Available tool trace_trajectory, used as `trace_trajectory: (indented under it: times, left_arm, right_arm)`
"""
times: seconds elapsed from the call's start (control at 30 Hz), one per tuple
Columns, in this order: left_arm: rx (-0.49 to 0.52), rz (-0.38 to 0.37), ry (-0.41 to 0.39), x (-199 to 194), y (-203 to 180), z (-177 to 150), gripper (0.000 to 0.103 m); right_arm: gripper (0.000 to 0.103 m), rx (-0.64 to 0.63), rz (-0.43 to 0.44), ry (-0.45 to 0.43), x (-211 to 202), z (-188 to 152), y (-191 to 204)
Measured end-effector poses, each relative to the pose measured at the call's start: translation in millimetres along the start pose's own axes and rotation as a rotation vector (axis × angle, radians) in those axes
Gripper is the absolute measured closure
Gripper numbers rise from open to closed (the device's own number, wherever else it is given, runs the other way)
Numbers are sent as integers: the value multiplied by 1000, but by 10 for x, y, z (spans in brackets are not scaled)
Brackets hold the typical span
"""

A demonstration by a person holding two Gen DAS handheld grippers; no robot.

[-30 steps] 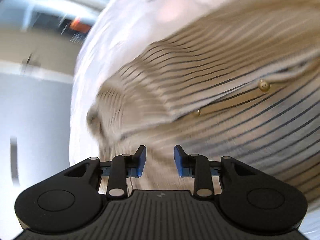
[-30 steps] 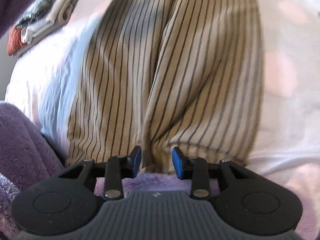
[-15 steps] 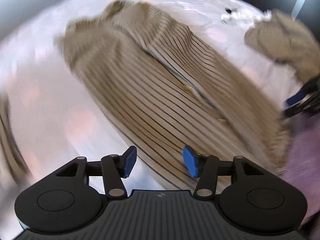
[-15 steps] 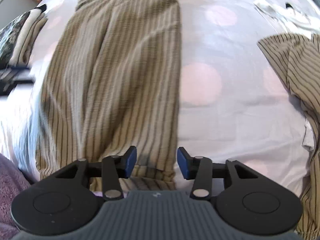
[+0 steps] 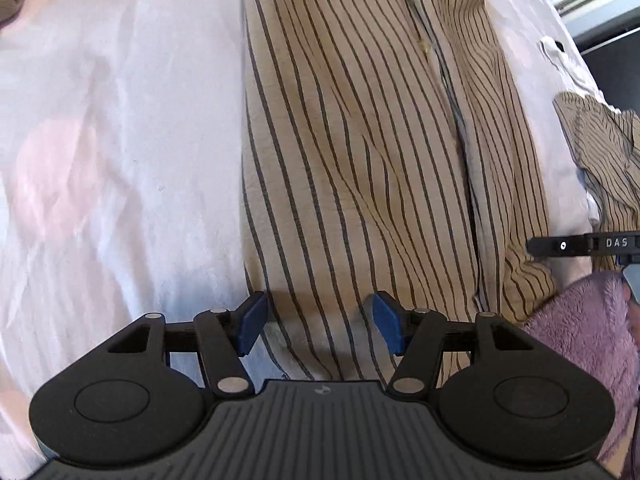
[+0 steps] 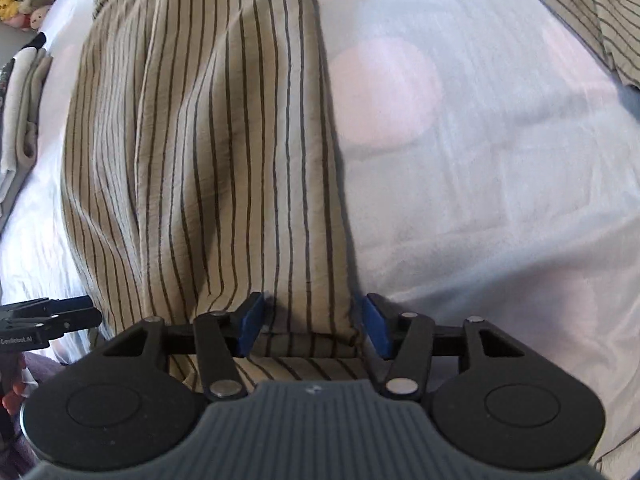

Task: Fold clothes

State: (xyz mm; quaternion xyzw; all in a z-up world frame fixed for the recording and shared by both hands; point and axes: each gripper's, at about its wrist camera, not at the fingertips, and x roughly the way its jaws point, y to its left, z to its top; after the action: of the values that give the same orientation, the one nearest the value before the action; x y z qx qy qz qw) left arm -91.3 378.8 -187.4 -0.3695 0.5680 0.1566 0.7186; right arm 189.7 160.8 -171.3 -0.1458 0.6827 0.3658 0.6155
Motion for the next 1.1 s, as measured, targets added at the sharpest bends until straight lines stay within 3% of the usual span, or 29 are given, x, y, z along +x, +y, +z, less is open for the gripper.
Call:
trace_trajectory:
  times: [0.1, 0.17, 0.23, 0.27, 0.3, 0.4, 0.57, 0.67, 0.8, 0.93, 1.1]
  left_arm:
    - [-9, 18, -22, 16, -36, -33, 46]
    - [17, 48, -41, 32, -133, -76, 49]
    - [55, 62, -66, 20, -224, -118, 70]
    - [59, 47, -81, 6, -241, -136, 85]
    - [57, 25, -100, -19, -245, -152, 94]
    - [54, -23, -180, -170, -215, -207, 100]
    - [29, -154, -381, -567, -82, -319, 102]
    - [16, -195, -485, -769, -14, -306, 102]
    - [55, -188, -587, -967, -54, -137, 102]
    - [82, -174, -677, -1098, -24, 117, 102]
    - [77, -152, -701, -895, 61, 483, 102]
  right_arm:
    - [45, -49, -42, 2, 20, -17, 133]
    - [74, -103, -39, -8, 9, -54, 227]
    - [90, -131, -18, -26, -27, -103, 273]
    - [92, -139, -8, -40, -52, -124, 287]
    - [94, -134, 2, -62, -94, -140, 283]
    - [95, -123, 58, -136, -245, -206, 259]
    - [96, -103, 156, -254, -446, -248, 200]
    - [96, -97, 201, -318, -638, -263, 144]
    - [96, -106, 254, -438, -884, -149, 133]
    - [96, -107, 284, -510, -868, 138, 253]
    - [95, -124, 253, -563, -599, 416, 331]
